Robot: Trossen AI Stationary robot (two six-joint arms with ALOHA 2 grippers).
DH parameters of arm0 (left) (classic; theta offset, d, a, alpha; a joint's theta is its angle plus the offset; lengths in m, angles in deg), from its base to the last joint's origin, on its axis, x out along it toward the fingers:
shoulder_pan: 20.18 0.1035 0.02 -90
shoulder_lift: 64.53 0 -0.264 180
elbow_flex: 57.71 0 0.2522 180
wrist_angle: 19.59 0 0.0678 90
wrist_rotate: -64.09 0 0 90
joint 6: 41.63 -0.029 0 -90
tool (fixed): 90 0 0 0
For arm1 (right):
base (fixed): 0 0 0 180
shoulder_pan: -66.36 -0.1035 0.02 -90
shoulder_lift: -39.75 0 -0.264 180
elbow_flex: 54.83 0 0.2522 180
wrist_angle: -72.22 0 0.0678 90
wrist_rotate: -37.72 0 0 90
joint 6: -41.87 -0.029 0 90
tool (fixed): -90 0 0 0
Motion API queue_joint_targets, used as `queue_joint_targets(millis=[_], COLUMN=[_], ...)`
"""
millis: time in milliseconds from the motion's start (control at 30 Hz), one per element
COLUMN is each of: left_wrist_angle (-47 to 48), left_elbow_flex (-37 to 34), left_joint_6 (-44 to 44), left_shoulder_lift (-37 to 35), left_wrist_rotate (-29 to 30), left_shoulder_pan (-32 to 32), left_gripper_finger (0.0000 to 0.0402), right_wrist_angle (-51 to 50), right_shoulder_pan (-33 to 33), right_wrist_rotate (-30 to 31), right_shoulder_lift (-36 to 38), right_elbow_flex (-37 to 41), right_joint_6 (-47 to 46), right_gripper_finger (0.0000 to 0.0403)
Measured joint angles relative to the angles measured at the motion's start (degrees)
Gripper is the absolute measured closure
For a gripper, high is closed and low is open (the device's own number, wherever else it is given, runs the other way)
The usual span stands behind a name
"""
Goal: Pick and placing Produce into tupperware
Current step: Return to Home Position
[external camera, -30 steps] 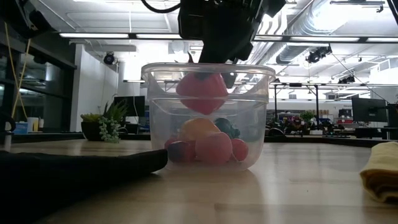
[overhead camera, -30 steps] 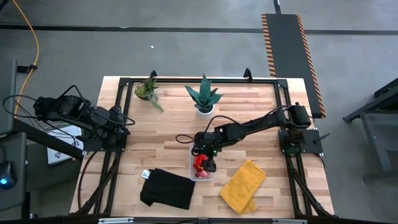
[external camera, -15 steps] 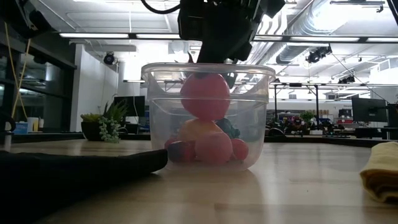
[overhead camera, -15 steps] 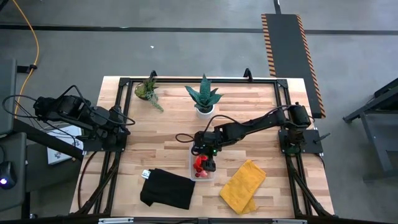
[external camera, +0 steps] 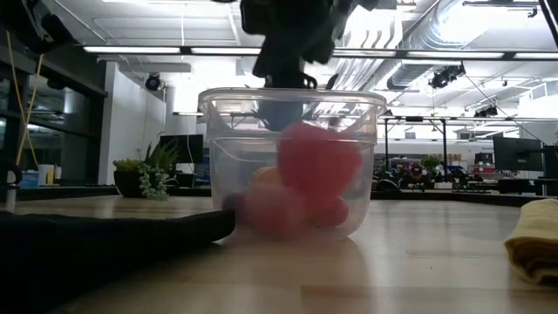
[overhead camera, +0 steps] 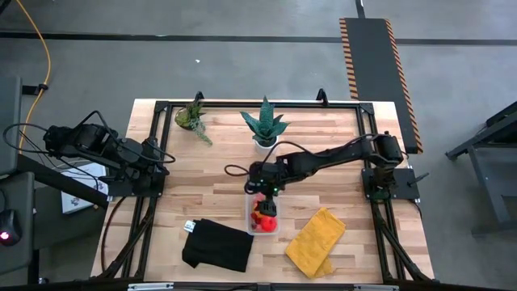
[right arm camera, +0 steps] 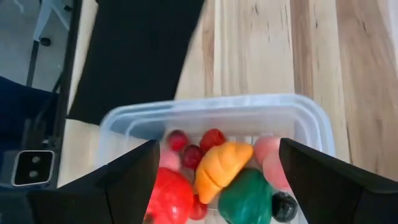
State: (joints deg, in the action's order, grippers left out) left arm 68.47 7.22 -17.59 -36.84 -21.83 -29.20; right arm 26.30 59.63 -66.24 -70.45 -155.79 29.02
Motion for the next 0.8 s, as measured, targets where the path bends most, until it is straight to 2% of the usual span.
queue_joint_targets(millis=[333, 800], left_wrist_angle=[0.1, -1.7], left_elbow_flex=[0.0, 0.0], left_joint_6=[-2.1, -4.3], left_shoulder_lift=[-0.1, -0.1], left_wrist_rotate=[0.4, 0.4], left_shoulder_pan=[0.0, 0.0], left_gripper_finger=[0.0401, 0.0401], right_wrist_angle=[-7.9, -9.6], right_shoulder_pan=[0.8, 2.2], right_wrist_rotate=[1.4, 0.4], right_shoulder_lift=[0.1, 0.0], right_elbow_flex=[-3.9, -4.7], right_joint_6=[1.4, 0.6], right_gripper_finger=[0.0081, 0.0081])
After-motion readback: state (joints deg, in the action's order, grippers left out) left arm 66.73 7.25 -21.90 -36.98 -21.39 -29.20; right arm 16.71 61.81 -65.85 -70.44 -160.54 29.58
